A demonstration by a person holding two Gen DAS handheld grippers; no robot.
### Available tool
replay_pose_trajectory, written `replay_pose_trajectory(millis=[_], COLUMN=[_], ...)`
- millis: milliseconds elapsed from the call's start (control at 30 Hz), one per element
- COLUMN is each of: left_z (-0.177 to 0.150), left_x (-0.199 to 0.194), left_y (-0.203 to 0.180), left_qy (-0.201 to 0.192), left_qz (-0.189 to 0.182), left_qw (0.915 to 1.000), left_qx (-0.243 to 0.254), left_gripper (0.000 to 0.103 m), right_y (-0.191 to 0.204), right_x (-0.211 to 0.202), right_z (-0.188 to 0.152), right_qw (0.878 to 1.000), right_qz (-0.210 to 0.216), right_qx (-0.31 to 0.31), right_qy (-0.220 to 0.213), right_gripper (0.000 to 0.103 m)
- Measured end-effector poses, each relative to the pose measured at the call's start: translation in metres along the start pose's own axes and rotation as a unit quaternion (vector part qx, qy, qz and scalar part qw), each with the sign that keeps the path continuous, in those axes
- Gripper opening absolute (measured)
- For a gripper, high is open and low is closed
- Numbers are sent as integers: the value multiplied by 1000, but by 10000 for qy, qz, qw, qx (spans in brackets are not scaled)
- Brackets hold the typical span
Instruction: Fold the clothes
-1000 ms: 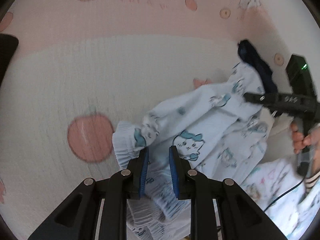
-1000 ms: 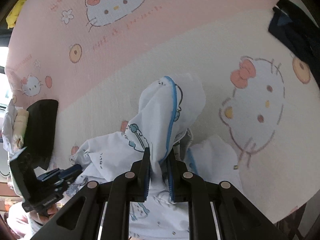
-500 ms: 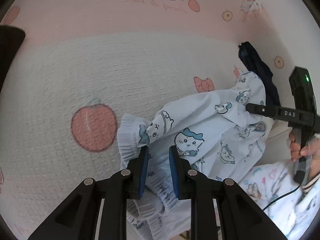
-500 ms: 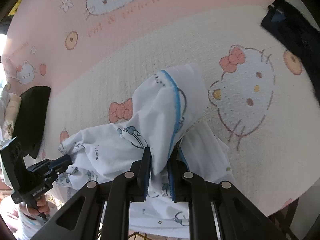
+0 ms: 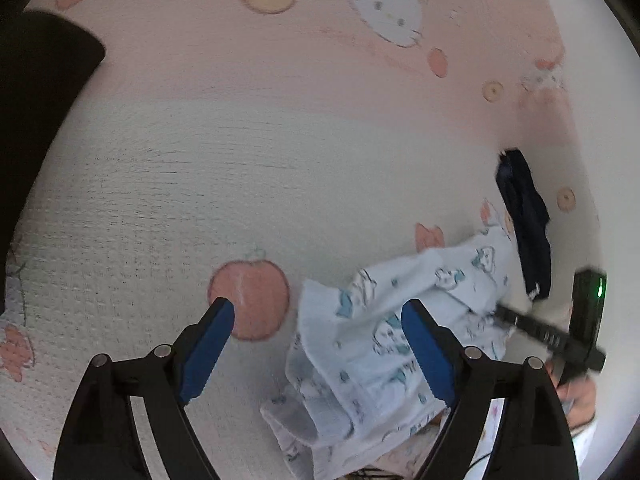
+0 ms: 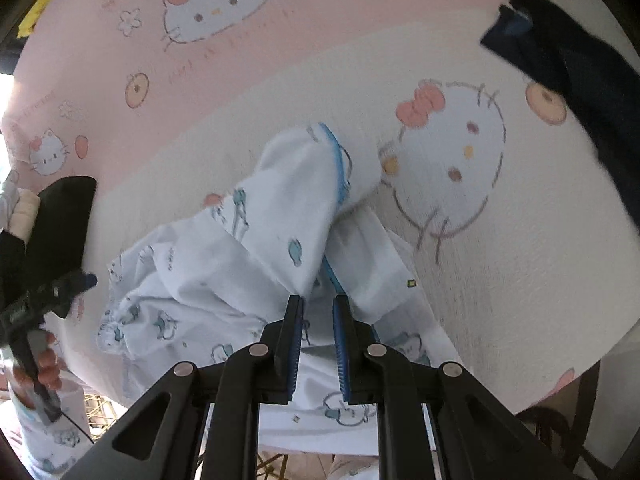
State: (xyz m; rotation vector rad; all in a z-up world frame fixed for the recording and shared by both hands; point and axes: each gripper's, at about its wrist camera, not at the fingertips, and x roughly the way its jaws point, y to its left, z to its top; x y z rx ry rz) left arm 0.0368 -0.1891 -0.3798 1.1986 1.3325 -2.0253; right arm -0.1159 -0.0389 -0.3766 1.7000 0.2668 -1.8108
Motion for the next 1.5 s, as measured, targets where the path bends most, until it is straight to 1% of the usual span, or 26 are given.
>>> replay_pose_trajectory(millis=[100,200,233,267,300,333,367,500,567,633,667,733,800,833,900,1000,1067,1100,1167,1233,1267,1333,1367,1433,1467,1500], left_z=[8,3,2,1,-1,-2,-4,-5,-4,-4,-3,-3,-5,-5,-8,-14,-18,-20,-24,-29,-30,-33,-34,-36,-38,-39], left_x=[0,-7,-9,-11,-14,-16,-18,-20,-18,-16,-15,-11,-8,-6,-3,2,5,7,10,14,14,16,16,13,11,8], left_y=[6,9,9,10,11,12,13,13,13,12,12,11,8,7,3,-5,-12,-15,-24,-35,-38,-44,-48,-54,-58,-61], left_qy=[-23,-32,-35,-38,-41,-44,-47,-48,-45,-41,-43,-55,-31,-20,-11,-24,-47,-61,-127,-130,-144,-185,-206,-292,-352,-411], left_qz=[-72,-34,-21,-8,5,18,31,88,119,151,170,250,317,350,410,572,787,901,1207,1365,1407,1537,1602,1674,1690,1704], left_qw=[9998,9999,9999,9999,9999,10000,10000,9999,9999,9998,9998,9996,9995,9994,9992,9981,9957,9940,9876,9797,9773,9710,9675,9630,9617,9606], left_qx=[-199,-148,-131,-114,-97,-79,-62,-50,-68,-86,-96,-112,-69,-48,15,222,481,615,991,1461,1575,1821,1944,2091,2129,2159], left_gripper=[85,85,85,85,85,85,85,85,85,85,85,84,79,76,73,65,59,57,42,35,31,27,26,22,21,21], right_y=[2,5,6,7,7,8,10,12,14,28,19,18,17,13,5,13,20,24,31,40,43,48,52,57,59,60], right_x=[12,10,7,3,0,-3,-6,-9,-9,0,5,11,16,17,20,32,40,44,50,52,54,55,55,54,52,49], right_z=[2,7,10,13,17,21,25,43,53,65,69,80,86,84,78,82,82,83,83,82,81,78,76,73,71,69], right_qw=[9997,9999,10000,9999,9997,9994,9989,9957,9941,9941,9943,9958,9970,9973,9976,9978,9985,9988,9992,9993,9992,9986,9979,9949,9942,9950], right_qz=[-148,-122,-82,-35,18,17,-17,271,320,301,288,232,181,167,139,91,-27,-86,-212,-349,-390,-472,-550,-818,-835,-694], right_qx=[-16,18,52,96,148,215,291,614,773,802,812,760,706,696,675,656,539,480,338,114,9,-150,-245,-447,-514,-520], right_qy=[202,93,5,-93,-199,-288,-366,-636,-690,-664,-628,-459,-274,-191,-24,74,76,78,55,-19,-62,-197,-252,-376,-452,-489], right_gripper=[14,15,18,33,56,68,76,76,76,76,76,76,76,76,76,76,76,76,78,78,78,78,75,56,36,24])
